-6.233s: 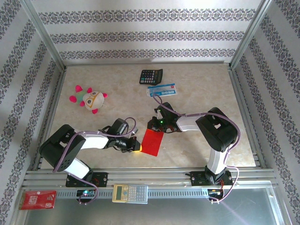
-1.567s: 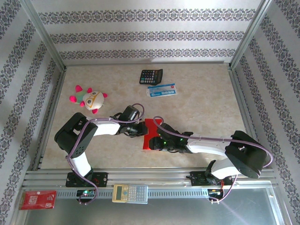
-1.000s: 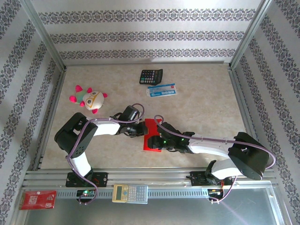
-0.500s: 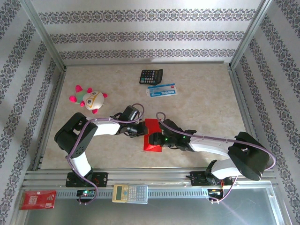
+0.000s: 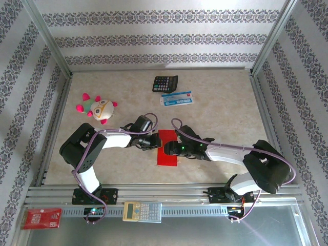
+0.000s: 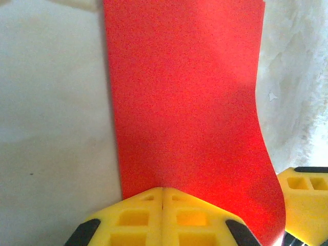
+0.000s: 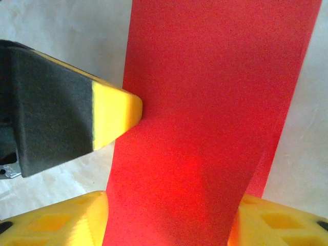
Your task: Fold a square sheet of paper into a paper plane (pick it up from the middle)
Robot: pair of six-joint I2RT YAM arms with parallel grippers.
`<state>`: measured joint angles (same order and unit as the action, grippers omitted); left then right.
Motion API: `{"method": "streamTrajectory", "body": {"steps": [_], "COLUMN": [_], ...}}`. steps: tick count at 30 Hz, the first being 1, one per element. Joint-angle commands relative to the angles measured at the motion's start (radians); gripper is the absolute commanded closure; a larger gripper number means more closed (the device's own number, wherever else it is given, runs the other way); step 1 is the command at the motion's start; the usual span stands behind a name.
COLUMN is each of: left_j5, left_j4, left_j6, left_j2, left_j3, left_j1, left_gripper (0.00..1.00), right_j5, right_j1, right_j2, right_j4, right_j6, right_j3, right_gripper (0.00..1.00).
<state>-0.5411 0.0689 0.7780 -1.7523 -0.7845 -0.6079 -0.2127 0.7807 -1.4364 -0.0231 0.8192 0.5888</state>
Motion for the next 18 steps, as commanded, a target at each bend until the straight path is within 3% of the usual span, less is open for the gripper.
{"method": "streamTrajectory", "body": {"steps": [1, 18], "left_j5": [0.053, 0.053], "left_j4": [-0.132, -0.149], "left_j6": [-0.018, -0.027], "left_j2": [-0.029, -0.038], "left_j3": [0.032, 0.012], "left_j1": [-0.012, -0.012], "left_gripper": [0.93, 0.93], "right_j5": [-0.047, -0.136], "right_j1": [-0.024, -0.159], "right_j2": [-0.027, -0.116], "right_j4": [-0.031, -0.112], "right_j6": [0.015, 0.184], "right_j3": [0.023, 0.016], "right_gripper": [0.44, 0.77]}}
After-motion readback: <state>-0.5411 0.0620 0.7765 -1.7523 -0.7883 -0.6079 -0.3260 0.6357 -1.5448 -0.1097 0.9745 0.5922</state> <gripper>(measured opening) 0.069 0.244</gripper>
